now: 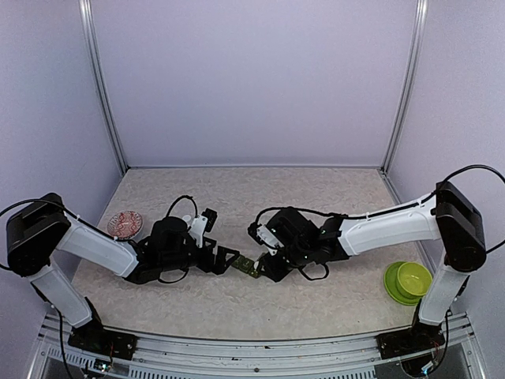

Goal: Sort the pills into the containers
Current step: Pour the pill into the compartment of the pill container.

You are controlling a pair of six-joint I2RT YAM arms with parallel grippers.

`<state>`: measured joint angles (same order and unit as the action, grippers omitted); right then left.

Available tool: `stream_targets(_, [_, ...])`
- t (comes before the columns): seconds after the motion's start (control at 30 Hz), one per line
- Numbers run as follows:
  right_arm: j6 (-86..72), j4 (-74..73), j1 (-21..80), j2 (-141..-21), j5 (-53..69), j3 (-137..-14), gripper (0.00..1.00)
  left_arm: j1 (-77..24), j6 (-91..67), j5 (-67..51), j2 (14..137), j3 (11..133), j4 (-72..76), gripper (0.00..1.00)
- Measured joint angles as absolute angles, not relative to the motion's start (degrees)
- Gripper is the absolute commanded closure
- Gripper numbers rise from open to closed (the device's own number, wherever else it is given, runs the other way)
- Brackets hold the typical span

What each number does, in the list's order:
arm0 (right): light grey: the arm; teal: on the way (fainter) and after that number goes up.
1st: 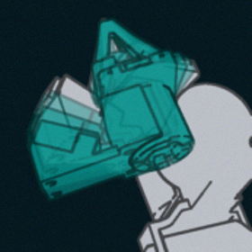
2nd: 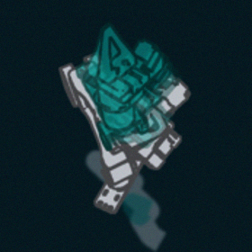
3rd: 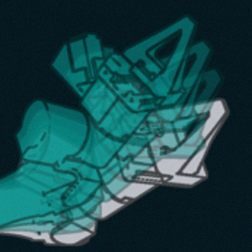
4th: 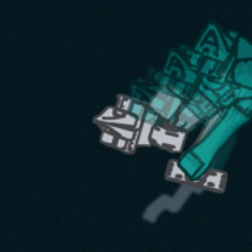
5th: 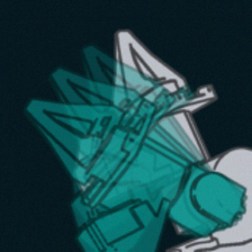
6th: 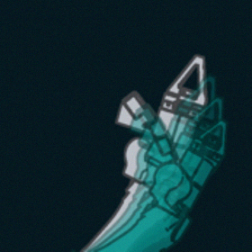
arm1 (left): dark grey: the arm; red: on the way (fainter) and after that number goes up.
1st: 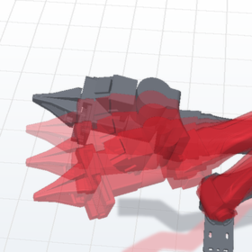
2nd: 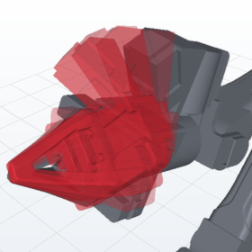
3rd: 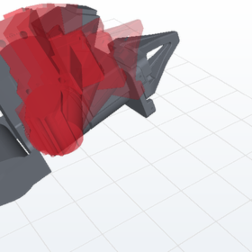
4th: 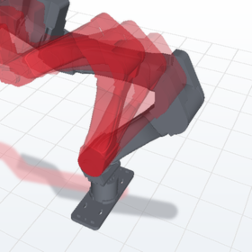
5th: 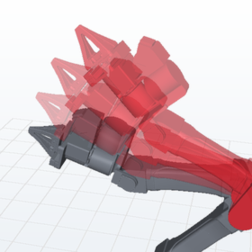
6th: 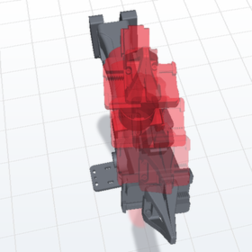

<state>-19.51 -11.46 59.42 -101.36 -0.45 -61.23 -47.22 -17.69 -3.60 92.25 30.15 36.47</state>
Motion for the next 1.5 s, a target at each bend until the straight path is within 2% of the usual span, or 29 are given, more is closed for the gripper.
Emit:
stream_targets(0.97, [-18.2,-13.43,58.7,-104.68,0.93,-63.79,0.82,-47.22,-17.69,-3.6,92.25,30.15,36.47,0.01])
stream_targets(1.5, [-16.08,-2.26,58.7,-99.98,1.21,-54.65,0.83,-47.22,-17.69,-3.6,92.25,30.15,36.47,0.01])
